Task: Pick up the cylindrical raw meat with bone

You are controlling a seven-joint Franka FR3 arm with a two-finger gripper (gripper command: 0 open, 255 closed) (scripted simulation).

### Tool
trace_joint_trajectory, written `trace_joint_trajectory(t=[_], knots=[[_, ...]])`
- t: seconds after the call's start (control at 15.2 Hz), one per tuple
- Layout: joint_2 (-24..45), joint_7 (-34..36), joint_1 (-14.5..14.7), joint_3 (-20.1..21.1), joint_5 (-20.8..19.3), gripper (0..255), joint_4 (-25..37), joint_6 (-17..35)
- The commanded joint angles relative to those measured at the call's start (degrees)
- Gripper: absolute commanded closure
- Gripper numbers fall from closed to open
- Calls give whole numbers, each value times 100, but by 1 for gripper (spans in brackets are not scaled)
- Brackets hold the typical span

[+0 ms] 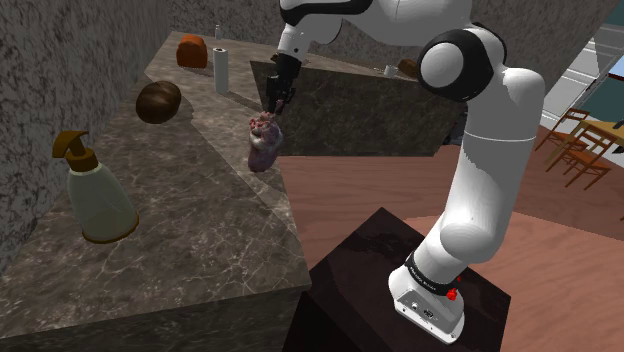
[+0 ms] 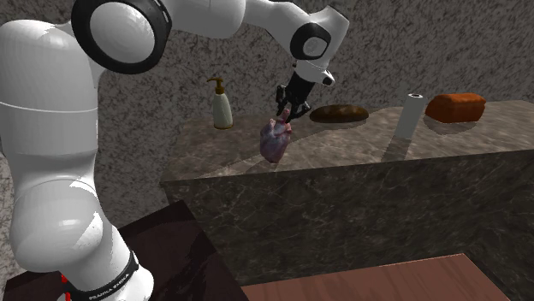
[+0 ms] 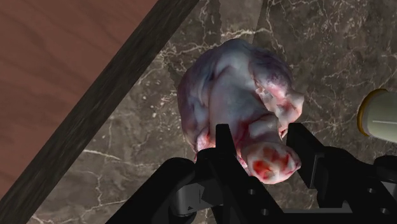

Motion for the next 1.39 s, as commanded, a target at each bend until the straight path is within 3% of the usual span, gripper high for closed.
trace_joint_trajectory(t=[0.0,0.33,1.32], knots=[[4,0,2,2,0,255,-6,2],[6,-5,-1,0,0,255,-3,-1],[96,389,-103,0,15,255,1258,-1104]])
